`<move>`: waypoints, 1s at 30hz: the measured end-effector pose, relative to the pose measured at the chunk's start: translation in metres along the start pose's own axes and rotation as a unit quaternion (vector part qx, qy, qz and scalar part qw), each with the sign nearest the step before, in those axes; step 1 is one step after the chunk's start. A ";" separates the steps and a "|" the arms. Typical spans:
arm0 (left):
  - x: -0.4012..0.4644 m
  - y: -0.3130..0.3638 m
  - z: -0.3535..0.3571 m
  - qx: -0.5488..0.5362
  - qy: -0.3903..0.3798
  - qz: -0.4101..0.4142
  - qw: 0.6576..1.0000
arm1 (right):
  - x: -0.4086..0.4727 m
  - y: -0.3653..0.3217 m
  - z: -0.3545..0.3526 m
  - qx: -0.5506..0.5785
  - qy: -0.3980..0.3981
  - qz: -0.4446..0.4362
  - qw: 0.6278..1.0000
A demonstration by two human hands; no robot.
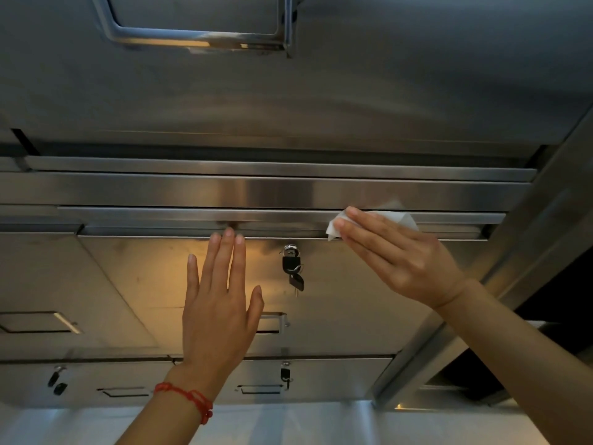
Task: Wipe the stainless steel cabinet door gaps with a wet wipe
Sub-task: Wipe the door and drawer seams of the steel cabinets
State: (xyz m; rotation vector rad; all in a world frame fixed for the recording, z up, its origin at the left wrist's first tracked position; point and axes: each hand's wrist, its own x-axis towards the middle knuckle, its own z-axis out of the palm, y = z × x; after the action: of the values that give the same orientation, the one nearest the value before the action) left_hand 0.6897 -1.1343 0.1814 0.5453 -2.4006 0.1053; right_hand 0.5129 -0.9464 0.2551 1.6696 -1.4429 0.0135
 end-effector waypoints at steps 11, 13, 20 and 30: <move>0.001 0.000 0.000 -0.015 -0.006 -0.005 1.000 | 0.002 0.000 0.001 0.002 0.000 -0.008 1.000; 0.001 0.001 -0.001 -0.012 -0.005 -0.005 1.000 | 0.005 0.001 0.002 0.001 -0.002 -0.014 1.000; 0.001 -0.002 -0.004 -0.005 -0.006 0.002 1.000 | -0.010 0.000 -0.002 0.000 0.000 0.023 1.000; 0.000 0.000 -0.005 -0.013 -0.014 -0.008 1.000 | -0.013 0.007 -0.010 -0.017 -0.017 0.003 1.000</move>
State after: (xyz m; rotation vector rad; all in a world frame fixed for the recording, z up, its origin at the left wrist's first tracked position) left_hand 0.6920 -1.1330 0.1853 0.5566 -2.4220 0.0603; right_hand 0.5085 -0.9293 0.2580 1.6458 -1.4654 -0.0361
